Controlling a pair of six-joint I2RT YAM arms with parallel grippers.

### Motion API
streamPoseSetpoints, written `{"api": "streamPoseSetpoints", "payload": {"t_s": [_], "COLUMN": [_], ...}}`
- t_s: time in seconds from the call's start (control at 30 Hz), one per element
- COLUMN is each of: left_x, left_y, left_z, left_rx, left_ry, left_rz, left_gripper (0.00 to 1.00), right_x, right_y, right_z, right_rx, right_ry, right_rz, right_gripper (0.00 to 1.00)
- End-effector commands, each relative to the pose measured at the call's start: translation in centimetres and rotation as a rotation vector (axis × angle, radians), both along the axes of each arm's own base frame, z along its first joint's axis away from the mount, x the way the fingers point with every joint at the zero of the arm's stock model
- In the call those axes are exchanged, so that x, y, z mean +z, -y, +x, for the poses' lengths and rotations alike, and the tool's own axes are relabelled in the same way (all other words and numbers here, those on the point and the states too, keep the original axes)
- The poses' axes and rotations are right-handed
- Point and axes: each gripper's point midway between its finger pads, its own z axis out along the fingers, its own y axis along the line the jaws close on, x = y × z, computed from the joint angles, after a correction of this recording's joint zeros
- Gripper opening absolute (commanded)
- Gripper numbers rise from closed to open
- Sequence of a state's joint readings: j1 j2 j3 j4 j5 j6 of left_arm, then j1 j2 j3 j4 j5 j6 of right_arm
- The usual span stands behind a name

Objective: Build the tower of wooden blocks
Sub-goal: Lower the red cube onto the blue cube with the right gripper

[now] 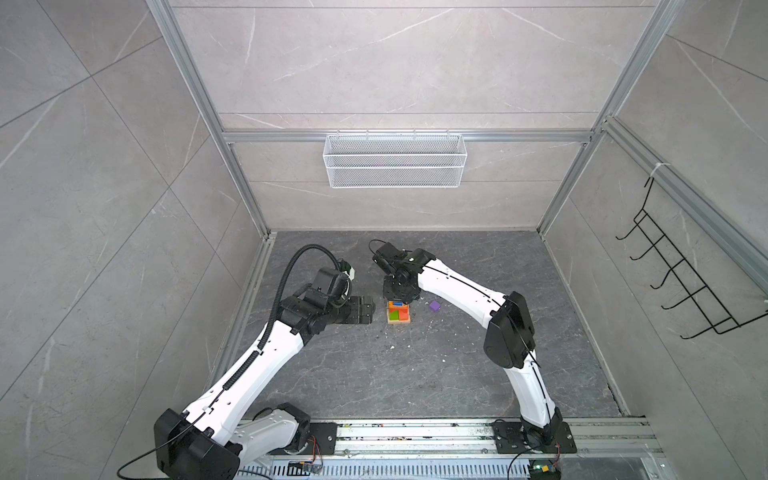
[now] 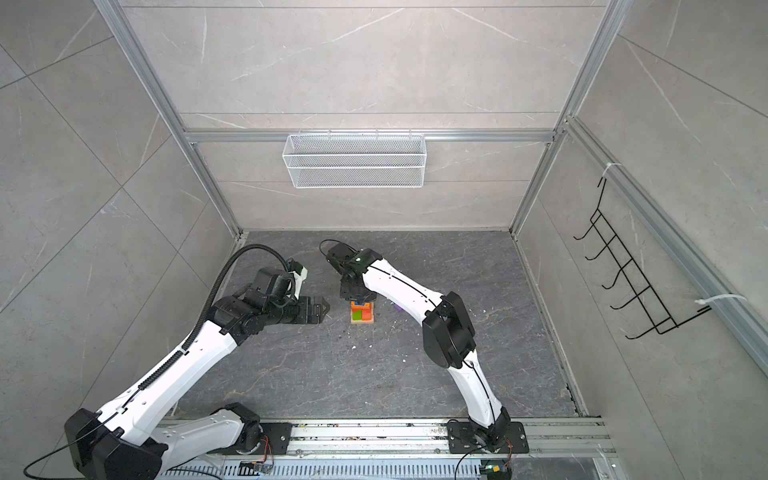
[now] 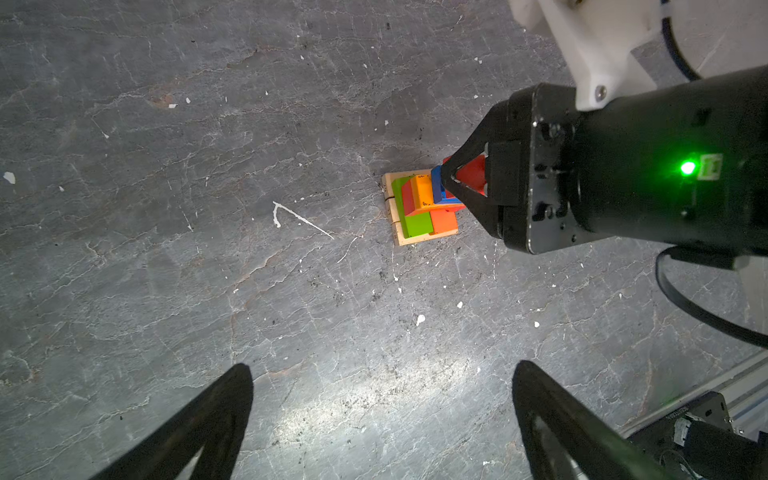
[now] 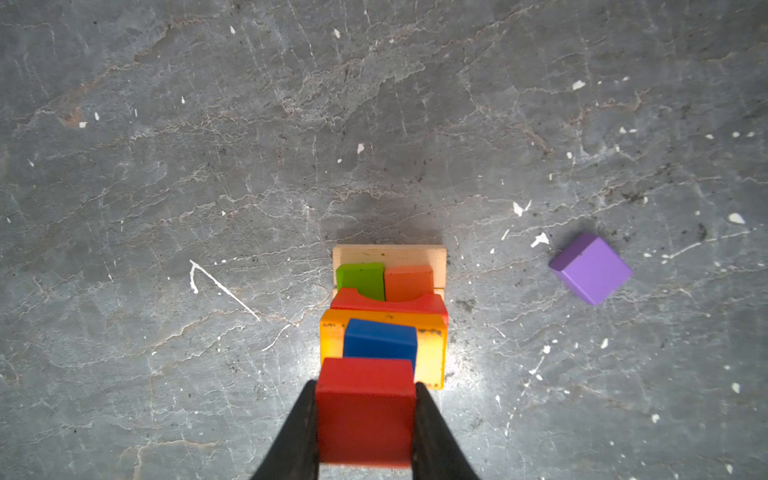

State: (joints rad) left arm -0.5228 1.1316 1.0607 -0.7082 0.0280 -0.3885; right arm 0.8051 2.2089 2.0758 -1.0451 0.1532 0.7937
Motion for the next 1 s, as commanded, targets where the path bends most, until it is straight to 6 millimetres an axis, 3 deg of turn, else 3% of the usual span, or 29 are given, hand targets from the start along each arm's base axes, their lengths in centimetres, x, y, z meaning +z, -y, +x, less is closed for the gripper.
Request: {"api": "streamPoseSetpoints", "payload": {"t_s": [0.0, 0.6, 0.97], "left_x": [0.86, 0.77, 0.69], "left_y": [0.11, 0.14, 0.16], "left_z": [0.09, 0.07, 0.06], "left_rx": [-0.007, -0.007, -0.009], "left_ry": [0.034, 0.033, 0.031], "left_rz": [-0.02, -0.021, -0.021], "left_gripper": [1.0, 1.0, 1.0], "right_x": [-0.76, -1.39, -1.35], "right_y": [0.11, 0.2, 0.39], "right_z": [-0.18, -0.34, -0.26], "right_rx": [-0.009, -0.004, -0.007], "right_ry": [-0.013, -0.024, -0.017], "right_rz": [-0.037, -0.052, -0.061], "right_gripper": [0.01, 0.1, 0.23]}}
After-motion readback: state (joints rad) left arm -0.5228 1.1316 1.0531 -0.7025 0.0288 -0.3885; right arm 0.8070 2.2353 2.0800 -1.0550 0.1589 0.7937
